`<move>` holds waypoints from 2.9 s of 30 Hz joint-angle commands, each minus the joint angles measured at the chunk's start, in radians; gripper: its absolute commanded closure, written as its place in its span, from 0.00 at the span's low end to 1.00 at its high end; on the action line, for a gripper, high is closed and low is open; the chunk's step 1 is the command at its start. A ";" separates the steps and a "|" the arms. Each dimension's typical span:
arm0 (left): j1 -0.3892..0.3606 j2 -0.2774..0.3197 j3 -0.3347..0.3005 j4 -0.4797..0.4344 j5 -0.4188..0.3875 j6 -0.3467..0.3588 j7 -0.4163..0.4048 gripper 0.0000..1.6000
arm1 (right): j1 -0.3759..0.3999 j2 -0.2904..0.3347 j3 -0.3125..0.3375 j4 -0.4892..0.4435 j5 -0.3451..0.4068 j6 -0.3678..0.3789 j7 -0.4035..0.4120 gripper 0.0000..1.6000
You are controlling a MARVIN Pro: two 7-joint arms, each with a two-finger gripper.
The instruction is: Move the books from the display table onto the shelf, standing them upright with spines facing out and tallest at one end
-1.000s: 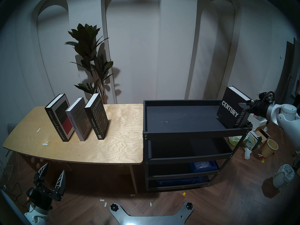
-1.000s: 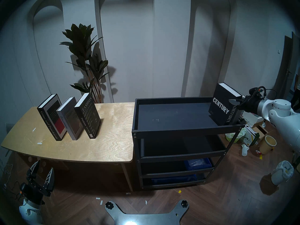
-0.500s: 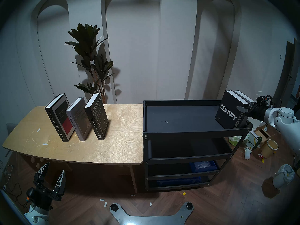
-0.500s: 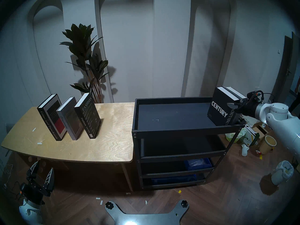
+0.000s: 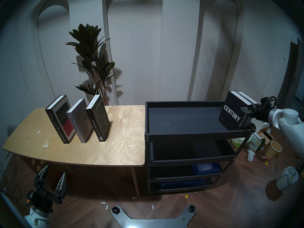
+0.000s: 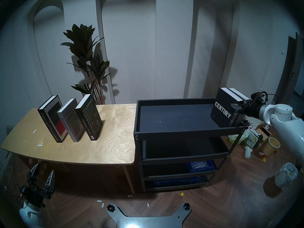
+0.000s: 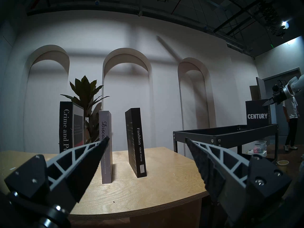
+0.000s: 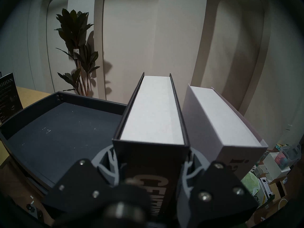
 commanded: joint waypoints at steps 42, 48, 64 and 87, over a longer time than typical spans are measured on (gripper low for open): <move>-0.001 0.002 -0.001 -0.013 0.002 -0.003 0.000 0.00 | -0.050 0.019 0.043 0.001 0.046 -0.040 -0.011 0.00; -0.001 0.002 -0.001 -0.013 0.002 -0.003 0.000 0.00 | -0.048 0.022 0.045 -0.009 0.049 -0.037 -0.010 0.00; -0.001 0.003 0.000 -0.012 0.001 -0.003 -0.001 0.00 | -0.016 0.047 0.101 -0.058 0.079 -0.042 -0.005 0.00; -0.001 0.003 0.000 -0.012 0.001 -0.003 -0.001 0.00 | -0.069 -0.004 0.349 -0.215 0.220 -0.048 -0.028 0.00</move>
